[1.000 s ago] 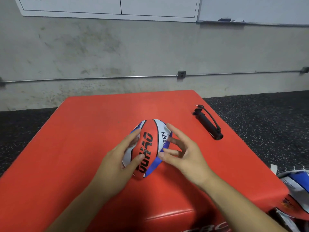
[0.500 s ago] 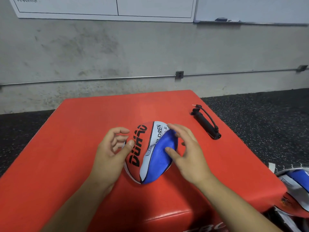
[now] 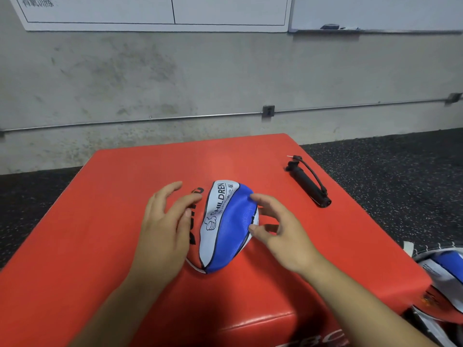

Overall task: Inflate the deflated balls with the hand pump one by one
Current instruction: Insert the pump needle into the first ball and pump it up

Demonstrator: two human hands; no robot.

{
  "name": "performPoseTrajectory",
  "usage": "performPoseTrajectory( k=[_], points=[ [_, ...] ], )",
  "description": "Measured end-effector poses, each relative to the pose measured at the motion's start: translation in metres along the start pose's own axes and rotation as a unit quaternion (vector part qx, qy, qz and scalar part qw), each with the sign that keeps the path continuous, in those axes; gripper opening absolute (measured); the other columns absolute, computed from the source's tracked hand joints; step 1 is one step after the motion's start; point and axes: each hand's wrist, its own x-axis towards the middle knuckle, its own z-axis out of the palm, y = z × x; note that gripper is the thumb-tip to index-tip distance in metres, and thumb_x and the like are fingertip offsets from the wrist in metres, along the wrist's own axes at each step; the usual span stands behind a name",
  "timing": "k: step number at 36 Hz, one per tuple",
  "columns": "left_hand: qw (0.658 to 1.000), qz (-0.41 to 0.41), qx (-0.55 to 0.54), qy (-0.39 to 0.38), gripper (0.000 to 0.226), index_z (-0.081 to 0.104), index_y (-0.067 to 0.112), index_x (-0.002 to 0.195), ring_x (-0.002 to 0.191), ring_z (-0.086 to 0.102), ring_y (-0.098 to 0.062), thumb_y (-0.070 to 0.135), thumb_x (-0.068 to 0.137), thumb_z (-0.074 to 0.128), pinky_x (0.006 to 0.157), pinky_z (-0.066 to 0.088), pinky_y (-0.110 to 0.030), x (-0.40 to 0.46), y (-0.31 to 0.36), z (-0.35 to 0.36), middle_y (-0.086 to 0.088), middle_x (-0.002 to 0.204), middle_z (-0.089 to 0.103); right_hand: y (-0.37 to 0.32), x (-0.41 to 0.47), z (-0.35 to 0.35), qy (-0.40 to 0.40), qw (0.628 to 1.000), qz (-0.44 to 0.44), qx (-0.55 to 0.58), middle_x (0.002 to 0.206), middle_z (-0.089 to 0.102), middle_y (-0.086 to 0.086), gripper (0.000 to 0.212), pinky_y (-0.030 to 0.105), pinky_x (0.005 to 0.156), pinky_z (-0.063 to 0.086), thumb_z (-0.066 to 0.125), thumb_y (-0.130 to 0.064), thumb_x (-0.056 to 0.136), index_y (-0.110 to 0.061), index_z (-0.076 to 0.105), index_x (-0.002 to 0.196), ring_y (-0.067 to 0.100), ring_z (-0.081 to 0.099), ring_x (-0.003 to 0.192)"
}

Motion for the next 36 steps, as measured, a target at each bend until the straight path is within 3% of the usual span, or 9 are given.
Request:
performPoseTrajectory(
  k=[2, 4, 9, 18, 22, 25, 28, 32, 36],
  points=[
    [0.994, 0.06, 0.088, 0.013, 0.041, 0.072, 0.02, 0.127, 0.135, 0.049, -0.03, 0.008, 0.092, 0.053, 0.109, 0.036, -0.044, -0.002, 0.004, -0.001, -0.006, 0.146, 0.054, 0.0, -0.001, 0.0, 0.001, 1.0, 0.001, -0.001, 0.134, 0.063, -0.016, 0.063, 0.032, 0.092, 0.058, 0.072, 0.009, 0.089, -0.028, 0.059, 0.138, 0.002, 0.059, 0.124],
    [0.987, 0.107, 0.123, 0.013, 0.039, 0.074, 0.016, 0.122, 0.129, 0.053, -0.031, 0.009, 0.091, 0.053, 0.102, 0.036, -0.044, -0.004, 0.008, -0.003, -0.006, 0.14, 0.06, 0.001, -0.002, 0.0, 0.0, 1.0, 0.003, 0.002, 0.134, 0.065, -0.015, 0.063, 0.03, 0.092, 0.057, 0.074, 0.008, 0.089, -0.026, 0.058, 0.139, 0.003, 0.06, 0.122],
    [0.981, 0.137, 0.129, -0.051, 0.042, 0.071, 0.014, 0.129, 0.132, 0.058, -0.029, 0.038, 0.099, 0.053, 0.101, 0.043, -0.045, -0.008, 0.015, -0.002, -0.004, 0.141, 0.061, 0.001, -0.003, 0.001, -0.008, 1.0, 0.006, -0.004, 0.134, 0.067, -0.013, 0.065, 0.023, 0.091, 0.053, 0.078, 0.001, 0.089, -0.024, 0.056, 0.145, 0.004, 0.061, 0.123],
    [0.965, 0.099, 0.177, -0.166, 0.087, 0.058, 0.04, 0.144, 0.16, 0.014, -0.038, 0.083, 0.069, 0.062, 0.117, 0.025, -0.073, -0.017, 0.008, 0.009, -0.01, 0.172, 0.021, -0.003, -0.007, 0.009, -0.039, 0.999, -0.011, 0.023, 0.129, 0.068, -0.01, 0.065, 0.026, 0.089, 0.053, 0.077, 0.001, 0.09, -0.03, 0.058, 0.144, 0.004, 0.064, 0.104],
    [0.97, 0.071, 0.177, -0.153, 0.084, 0.06, 0.041, 0.142, 0.158, 0.021, -0.039, 0.08, 0.068, 0.062, 0.115, 0.031, -0.072, -0.009, 0.007, 0.013, -0.012, 0.171, 0.026, 0.001, -0.001, 0.002, -0.066, 0.997, -0.024, -0.028, 0.137, 0.063, -0.017, 0.065, 0.029, 0.101, 0.051, 0.078, -0.007, 0.091, -0.035, 0.055, 0.146, 0.009, 0.058, 0.127],
    [0.977, 0.041, 0.165, -0.13, 0.079, 0.067, 0.039, 0.135, 0.151, 0.035, -0.04, 0.075, 0.065, 0.067, 0.11, 0.038, -0.07, 0.0, 0.007, 0.02, -0.014, 0.166, 0.034, 0.014, 0.015, -0.02, -0.033, 0.995, -0.021, -0.092, 0.14, 0.059, -0.022, 0.062, 0.025, 0.104, 0.047, 0.079, -0.013, 0.092, -0.034, 0.055, 0.146, 0.003, 0.056, 0.126],
    [0.98, 0.013, 0.159, -0.115, 0.075, 0.073, 0.037, 0.127, 0.145, 0.043, -0.039, 0.067, 0.058, 0.075, 0.107, 0.04, -0.066, 0.008, 0.008, 0.028, -0.014, 0.161, 0.041, 0.031, 0.035, -0.052, 0.043, 0.987, -0.012, -0.152, 0.138, 0.061, -0.014, 0.055, 0.026, 0.104, 0.047, 0.08, -0.013, 0.091, -0.034, 0.059, 0.137, 0.006, 0.059, 0.12],
    [0.983, 0.006, 0.155, -0.096, 0.069, 0.077, 0.034, 0.119, 0.138, 0.049, -0.038, 0.062, 0.056, 0.075, 0.105, 0.04, -0.06, 0.018, 0.012, 0.037, -0.013, 0.155, 0.05, 0.065, 0.06, -0.099, 0.153, 0.959, -0.003, -0.239, 0.133, 0.064, 0.001, 0.049, 0.044, 0.114, 0.044, 0.082, -0.016, 0.088, -0.023, 0.066, 0.134, 0.021, 0.06, 0.125],
    [0.985, -0.001, 0.152, -0.085, 0.065, 0.079, 0.032, 0.116, 0.133, 0.055, -0.038, 0.064, 0.061, 0.064, 0.103, 0.041, -0.06, 0.026, 0.014, 0.044, -0.012, 0.15, 0.055, 0.09, 0.076, -0.136, 0.163, 0.936, 0.067, -0.303, 0.143, 0.06, 0.012, 0.055, 0.049, 0.12, 0.036, 0.08, -0.022, 0.089, -0.02, 0.063, 0.141, 0.03, 0.049, 0.14]
  ],
)
